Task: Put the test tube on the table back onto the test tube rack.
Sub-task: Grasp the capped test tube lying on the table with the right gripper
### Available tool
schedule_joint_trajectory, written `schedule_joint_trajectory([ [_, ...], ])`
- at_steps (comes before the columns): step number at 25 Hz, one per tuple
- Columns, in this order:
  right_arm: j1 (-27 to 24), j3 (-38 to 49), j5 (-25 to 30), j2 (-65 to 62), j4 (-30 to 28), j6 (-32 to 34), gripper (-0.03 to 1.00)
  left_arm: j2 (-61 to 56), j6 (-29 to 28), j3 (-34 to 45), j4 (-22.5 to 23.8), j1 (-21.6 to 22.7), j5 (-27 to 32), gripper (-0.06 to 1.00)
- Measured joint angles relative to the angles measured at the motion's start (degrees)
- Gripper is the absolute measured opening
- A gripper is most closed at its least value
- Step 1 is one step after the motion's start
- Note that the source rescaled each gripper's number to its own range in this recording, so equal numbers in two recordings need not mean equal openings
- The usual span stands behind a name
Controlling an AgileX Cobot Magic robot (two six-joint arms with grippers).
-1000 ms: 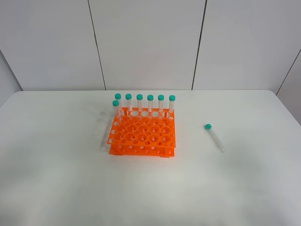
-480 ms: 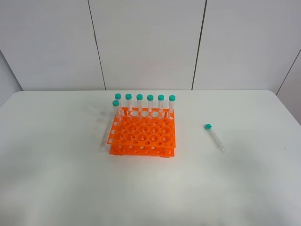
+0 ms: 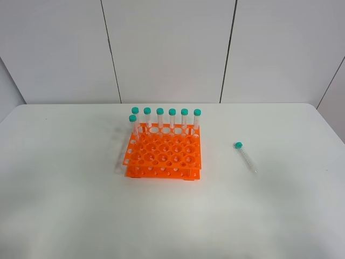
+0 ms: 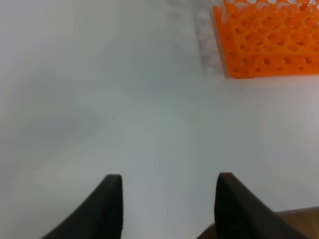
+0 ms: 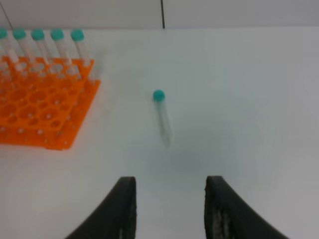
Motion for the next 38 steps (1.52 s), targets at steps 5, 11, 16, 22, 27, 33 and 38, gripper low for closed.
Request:
schedule_joint_trajectory([
  [5,0.00,-6.30,-1.78,10.46,-0.11,-1.15,0.66,0.00,0.00,0.42,0.00,0.00,-0.41,1.00],
  [11,0.00,-16.68,-3.36,27.92,2.06,-6.65,0.66,0.00,0.00,1.03,0.00,0.00,-1.16,1.00],
  [16,0.00,-24.91,-3.42,43.50,3.07,-8.98,0.67,0.00,0.00,1.03,0.00,0.00,-1.22,1.00],
  [22,0.00,-31.04,-4.32,60.10,3.11,-10.07,0.67,0.00,0.00,1.10,0.00,0.00,-3.31,1.00],
  [27,0.00,-32.13,-6.15,70.47,3.11,-10.21,0.67,0.00,1.25,1.10,0.00,0.00,-3.88,1.00],
  [33,0.00,-32.20,-6.45,79.36,3.11,-11.38,0.67,0.00,2.35,1.74,0.00,0.00,-3.62,1.00],
  [38,0.00,-32.20,-8.27,86.77,3.11,-12.37,0.67,0.00,2.28,1.94,0.00,0.00,-3.57,1.00],
])
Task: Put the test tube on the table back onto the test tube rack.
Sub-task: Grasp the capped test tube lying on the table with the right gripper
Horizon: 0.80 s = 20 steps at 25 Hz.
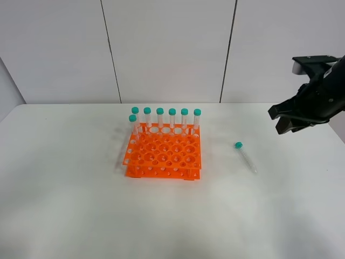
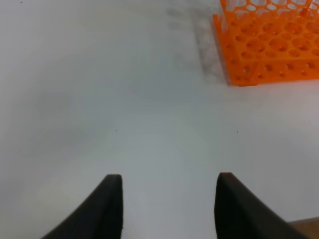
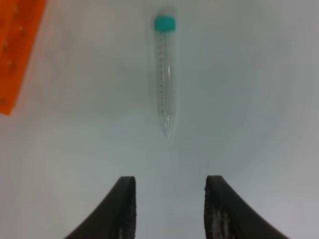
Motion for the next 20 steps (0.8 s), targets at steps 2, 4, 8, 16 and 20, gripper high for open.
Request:
schedule_joint_trajectory([
  [2,0.00,0.00,-0.82,2.76,0.00,-0.05,0.67,0.00,0.00,0.00,0.00,0.00,0.00,1.00],
  [4,0.00,0.00,-1.53,5.58,0.00,-0.07,0.67,0.00,0.00,0.00,0.00,0.00,0.00,1.00],
  [8,0.00,0.00,-2.96,10.45,0.00,-0.73,0.67,0.00,0.00,0.00,0.00,0.00,0.00,1.00],
  [16,0.00,-0.22,-8.49,18.40,0.00,-2.47,0.67,0.00,-0.05,0.00,0.00,0.00,0.00,1.00],
  [20,0.00,-1.67,-10.47,22.46,0.00,-2.67,0.67,0.00,-0.05,0.00,0.00,0.00,0.00,1.00],
])
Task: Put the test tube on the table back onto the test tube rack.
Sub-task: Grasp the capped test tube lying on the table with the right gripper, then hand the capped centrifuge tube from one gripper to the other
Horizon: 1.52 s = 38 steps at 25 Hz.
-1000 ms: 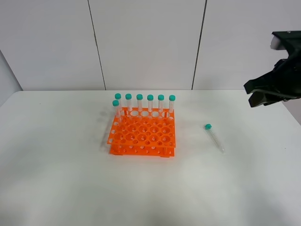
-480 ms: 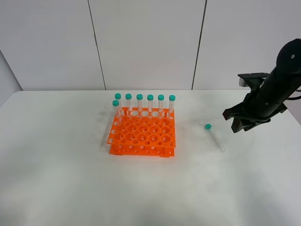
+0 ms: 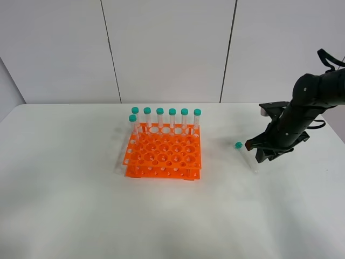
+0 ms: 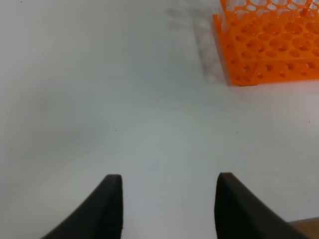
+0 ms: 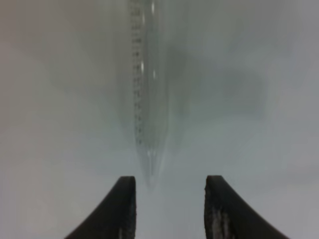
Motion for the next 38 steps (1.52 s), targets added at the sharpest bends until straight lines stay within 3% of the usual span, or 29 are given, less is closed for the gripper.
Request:
schedule_joint_trajectory([
  [14,4.68,-7.39,0.66,9.90,1.01,0.75,0.67,0.00,-0.05,0.00,-0.04,0.00,0.00,1.00],
  [23,4.68,-7.45,3.01,10.66,-4.27,3.50,0.64,0.00,-0.05,0.00,-0.04,0.00,0.00,1.00],
  [25,4.68,-7.45,3.07,10.66,-4.33,3.50,0.49,0.00,-0.05,0.00,-0.04,0.00,0.00,1.00],
  [27,4.68,-7.45,3.07,10.66,-4.33,3.50,0.12,0.00,-0.05,0.00,-0.04,0.00,0.00,1.00],
  [28,4.68,-7.45,3.13,10.66,-4.33,3.50,0.00,0.00,-0.05,0.00,-0.04,0.00,0.00,1.00],
  [38,4.68,-7.50,3.73,10.66,-5.24,3.04,0.00,0.00,-0.05,0.00,-0.04,0.00,0.00,1.00],
])
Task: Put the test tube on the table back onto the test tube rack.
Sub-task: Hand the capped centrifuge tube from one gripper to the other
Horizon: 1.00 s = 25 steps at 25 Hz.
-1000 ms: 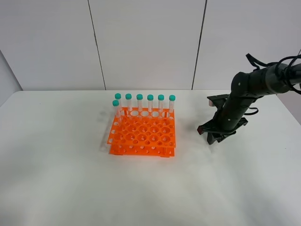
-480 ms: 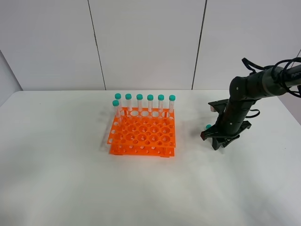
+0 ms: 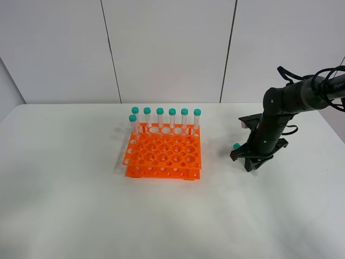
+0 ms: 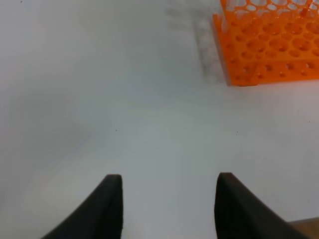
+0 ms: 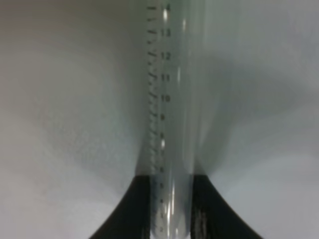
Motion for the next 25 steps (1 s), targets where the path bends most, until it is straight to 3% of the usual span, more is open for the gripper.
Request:
schedule_joint_trajectory([
  [12,0.00,0.00,1.73,-10.61,0.00,-3.04,0.00,0.00,0.00,0.00,0.00,0.00,0.00,1.00],
  [22,0.00,0.00,1.44,-22.79,12.92,-11.33,0.00,0.00,0.00,0.00,0.00,0.00,0.00,1.00],
  [25,0.54,0.00,1.34,-25.28,14.44,-13.38,0.00,0.00,0.00,0.00,0.00,0.00,0.00,1.00],
])
